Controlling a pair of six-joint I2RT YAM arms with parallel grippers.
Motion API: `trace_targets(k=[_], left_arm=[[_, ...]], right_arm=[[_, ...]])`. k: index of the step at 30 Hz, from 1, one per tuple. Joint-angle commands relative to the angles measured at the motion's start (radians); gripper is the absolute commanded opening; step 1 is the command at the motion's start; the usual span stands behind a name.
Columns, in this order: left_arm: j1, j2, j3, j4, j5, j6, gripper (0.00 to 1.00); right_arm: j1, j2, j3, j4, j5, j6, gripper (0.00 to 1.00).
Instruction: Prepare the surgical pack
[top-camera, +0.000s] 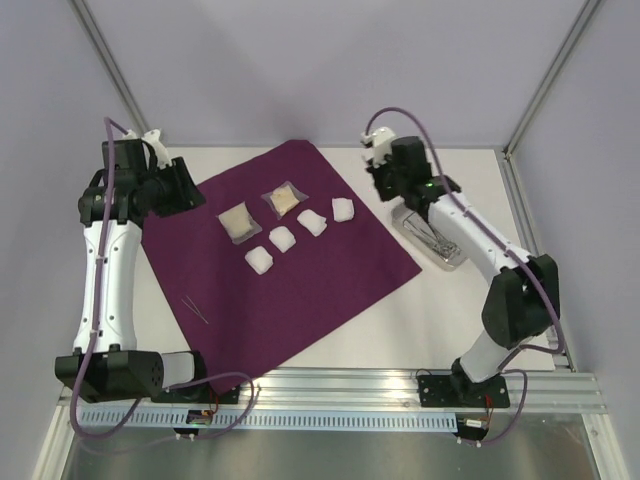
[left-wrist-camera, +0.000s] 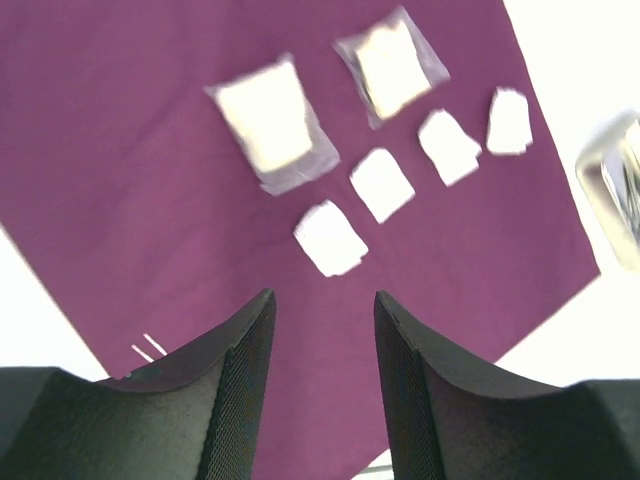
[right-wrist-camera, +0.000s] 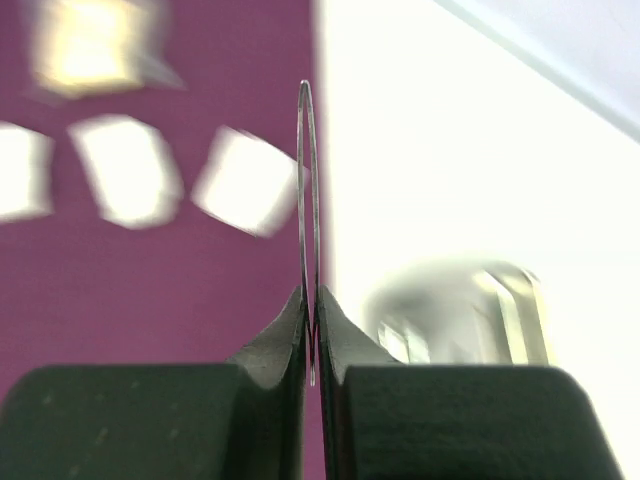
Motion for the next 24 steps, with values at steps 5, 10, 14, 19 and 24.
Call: trace_targets(k=[5,10,14,19,24], left_arm=[[0.001,0.071,-0.044,0.044,0.206,0.211,0.50],[0.001,0.059,-0.075,0.081,0.189,0.262,0.51],[0.001,0.067,-0.092,0.123,0.179,0.267,0.51],[0.001,0.113,-0.081,0.110,0.189,0.271,0.51],[0.001,0.148,-0.069,0.116,0.177,0.273,0.50]], right_arm=[[-0.407,0.053,0.048,-0.373,-0.146,-0.252,0.00],[-0.499,0.110,0.058,-0.391,-0.107,-0.364,0.00],[-0.503,0.172,0.076,-0.396,-0.057,-0.453,0.00],[-0.552,0.271,0.145,-0.450,-0.030,-0.467,0.00],[-0.555,0.309,0.125,-0.456,0.016,-0.468,0.00]])
